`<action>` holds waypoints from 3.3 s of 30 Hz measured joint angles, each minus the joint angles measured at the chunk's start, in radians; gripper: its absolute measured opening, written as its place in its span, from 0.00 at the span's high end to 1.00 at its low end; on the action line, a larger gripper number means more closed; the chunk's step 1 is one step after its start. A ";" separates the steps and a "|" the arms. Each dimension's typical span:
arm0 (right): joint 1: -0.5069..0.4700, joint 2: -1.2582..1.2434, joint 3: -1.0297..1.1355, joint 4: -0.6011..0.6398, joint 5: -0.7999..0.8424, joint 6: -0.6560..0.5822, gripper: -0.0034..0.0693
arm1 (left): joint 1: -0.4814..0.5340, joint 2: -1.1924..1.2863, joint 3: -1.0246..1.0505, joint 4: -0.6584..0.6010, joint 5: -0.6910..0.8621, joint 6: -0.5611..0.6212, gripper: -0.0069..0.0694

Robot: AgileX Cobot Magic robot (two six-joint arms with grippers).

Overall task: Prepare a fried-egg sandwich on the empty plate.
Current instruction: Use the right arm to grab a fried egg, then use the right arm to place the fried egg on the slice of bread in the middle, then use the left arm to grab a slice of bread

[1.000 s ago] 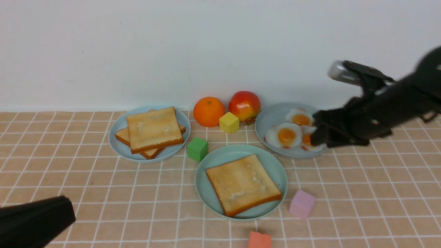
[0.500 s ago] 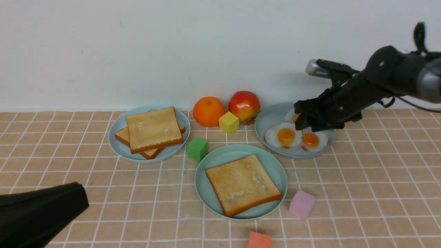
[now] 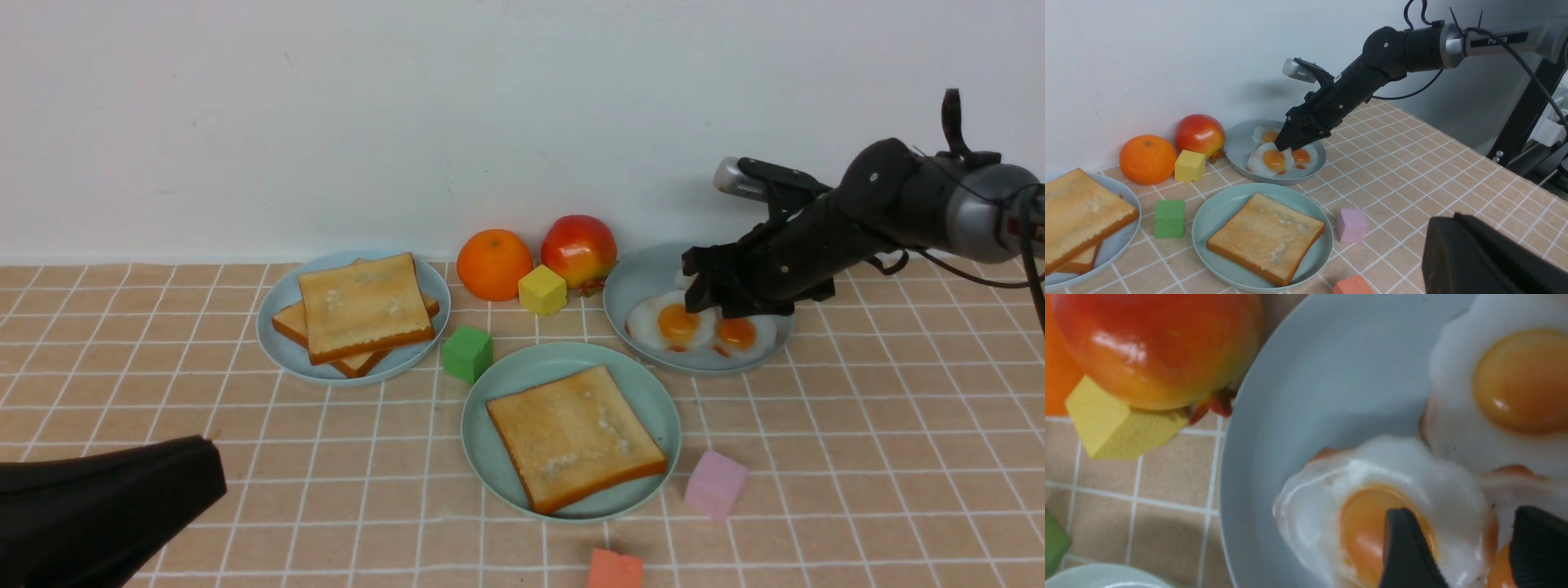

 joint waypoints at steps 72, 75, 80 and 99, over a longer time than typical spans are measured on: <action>0.180 -0.331 0.458 0.573 0.011 -0.404 0.84 | 0.000 0.000 0.000 0.123 0.202 0.000 0.90; 0.180 -0.291 0.458 0.582 0.003 -0.402 0.84 | 0.000 0.000 0.000 0.122 0.208 0.000 0.90; 0.180 -0.249 0.458 0.583 -0.033 -0.396 0.81 | 0.000 0.000 0.000 0.116 0.215 0.000 0.90; 0.111 -0.582 0.459 0.065 0.285 -0.096 0.57 | 0.000 0.285 -0.095 0.095 0.316 -0.172 0.88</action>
